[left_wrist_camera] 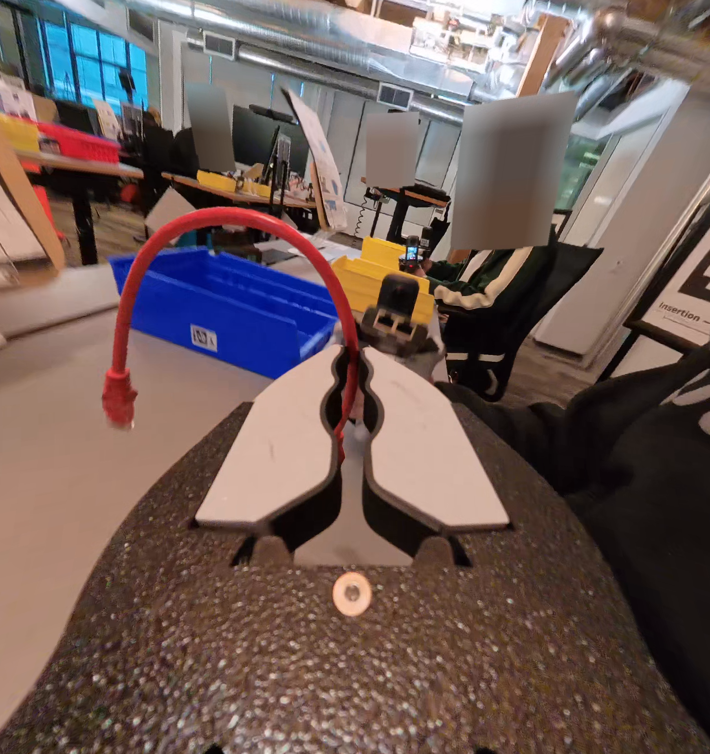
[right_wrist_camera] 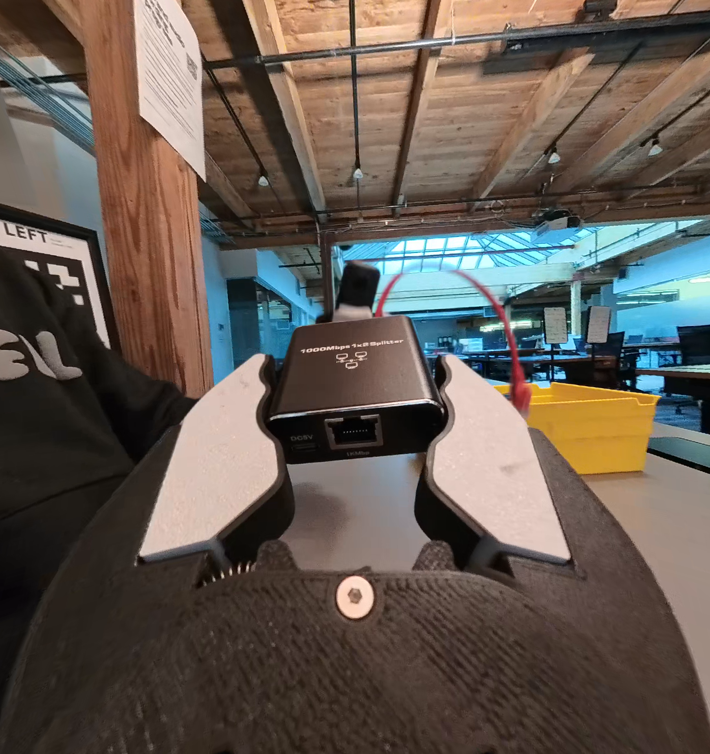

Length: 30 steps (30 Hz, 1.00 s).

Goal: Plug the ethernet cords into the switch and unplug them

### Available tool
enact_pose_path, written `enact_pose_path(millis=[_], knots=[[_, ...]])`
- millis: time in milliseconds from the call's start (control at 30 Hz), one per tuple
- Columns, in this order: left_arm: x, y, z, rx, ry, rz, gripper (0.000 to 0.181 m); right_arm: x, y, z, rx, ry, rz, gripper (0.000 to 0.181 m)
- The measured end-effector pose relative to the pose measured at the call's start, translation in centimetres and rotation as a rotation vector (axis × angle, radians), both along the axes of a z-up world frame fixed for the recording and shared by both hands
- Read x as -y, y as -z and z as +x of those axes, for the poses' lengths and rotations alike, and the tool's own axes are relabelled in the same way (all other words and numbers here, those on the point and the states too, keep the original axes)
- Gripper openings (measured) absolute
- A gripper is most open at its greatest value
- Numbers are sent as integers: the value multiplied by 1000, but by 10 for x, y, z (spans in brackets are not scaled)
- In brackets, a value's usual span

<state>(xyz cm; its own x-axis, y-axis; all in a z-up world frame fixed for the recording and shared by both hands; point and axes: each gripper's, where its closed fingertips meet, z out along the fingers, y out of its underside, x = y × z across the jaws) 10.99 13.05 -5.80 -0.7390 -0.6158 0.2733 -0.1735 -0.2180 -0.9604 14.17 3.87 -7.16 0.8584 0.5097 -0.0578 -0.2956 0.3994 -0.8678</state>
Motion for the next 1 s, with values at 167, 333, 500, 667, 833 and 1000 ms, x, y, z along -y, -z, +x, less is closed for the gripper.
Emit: enact_pose_path(millis=[167, 333, 500, 667, 833, 1000], knots=[[10, 63, 10, -125, 0, -26, 4, 8, 4, 8, 4, 55, -12, 75], [13, 83, 19, -217, -62, 62, 4, 7, 3, 9, 2, 50, -11, 75], [21, 89, 8, -359, -1, 331, 4, 9, 1, 10, -3, 58, 4, 75], [25, 116, -12, -525, 145, 859, 4, 14, -5, 15, -20, 72, 41, 75], [38, 151, -18, -410, 371, 1118, 4, 13, -3, 15, -6, 88, 28, 75], [19, 181, -10, -185, 340, 1269, 4, 14, -3, 15, -8, 91, 31, 76]])
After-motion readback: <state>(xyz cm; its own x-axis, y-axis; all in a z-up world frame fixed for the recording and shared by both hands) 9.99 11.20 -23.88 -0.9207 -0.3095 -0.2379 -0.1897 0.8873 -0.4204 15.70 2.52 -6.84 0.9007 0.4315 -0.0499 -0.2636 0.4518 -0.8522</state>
